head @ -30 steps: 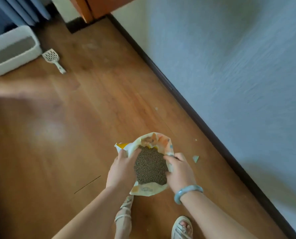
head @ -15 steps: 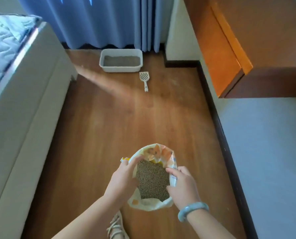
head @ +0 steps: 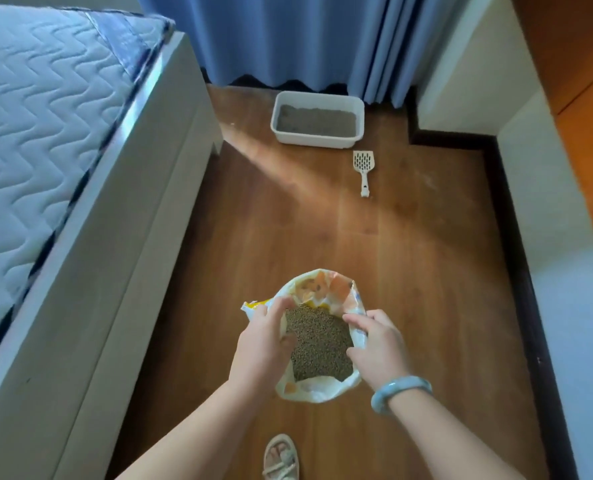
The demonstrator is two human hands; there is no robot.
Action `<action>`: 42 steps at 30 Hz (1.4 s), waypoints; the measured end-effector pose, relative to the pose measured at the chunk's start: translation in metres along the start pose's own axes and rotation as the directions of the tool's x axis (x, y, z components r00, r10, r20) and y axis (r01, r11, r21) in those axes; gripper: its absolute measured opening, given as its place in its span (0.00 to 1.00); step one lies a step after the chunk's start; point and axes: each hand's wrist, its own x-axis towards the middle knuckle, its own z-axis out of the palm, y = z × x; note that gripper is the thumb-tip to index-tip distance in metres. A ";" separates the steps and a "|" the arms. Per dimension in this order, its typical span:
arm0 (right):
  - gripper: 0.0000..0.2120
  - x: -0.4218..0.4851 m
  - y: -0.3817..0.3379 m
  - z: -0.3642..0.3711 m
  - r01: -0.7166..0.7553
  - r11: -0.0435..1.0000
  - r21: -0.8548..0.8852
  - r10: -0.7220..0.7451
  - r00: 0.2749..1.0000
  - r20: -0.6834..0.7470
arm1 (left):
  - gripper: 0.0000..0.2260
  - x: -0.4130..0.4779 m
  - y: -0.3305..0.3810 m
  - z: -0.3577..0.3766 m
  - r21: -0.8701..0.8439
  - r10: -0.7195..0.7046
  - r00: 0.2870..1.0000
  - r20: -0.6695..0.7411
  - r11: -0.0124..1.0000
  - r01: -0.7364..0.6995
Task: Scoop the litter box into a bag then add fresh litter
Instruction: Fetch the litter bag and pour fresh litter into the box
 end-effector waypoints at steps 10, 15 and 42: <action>0.25 0.145 -0.029 -0.005 0.022 1.000 0.007 -0.022 0.999 0.039 | 0.21 0.135 0.013 -0.018 0.019 -0.075 0.996 -0.053 0.997 0.076; 0.25 0.229 -0.039 -0.027 0.018 1.000 -0.014 -0.017 0.997 0.074 | 0.21 0.213 0.035 -0.019 0.000 -0.086 0.991 -0.102 0.996 0.086; 0.24 0.614 -0.210 -0.030 -0.094 0.995 0.031 0.096 0.993 -0.066 | 0.22 0.639 0.064 -0.162 0.051 -0.020 0.999 -0.027 0.998 0.022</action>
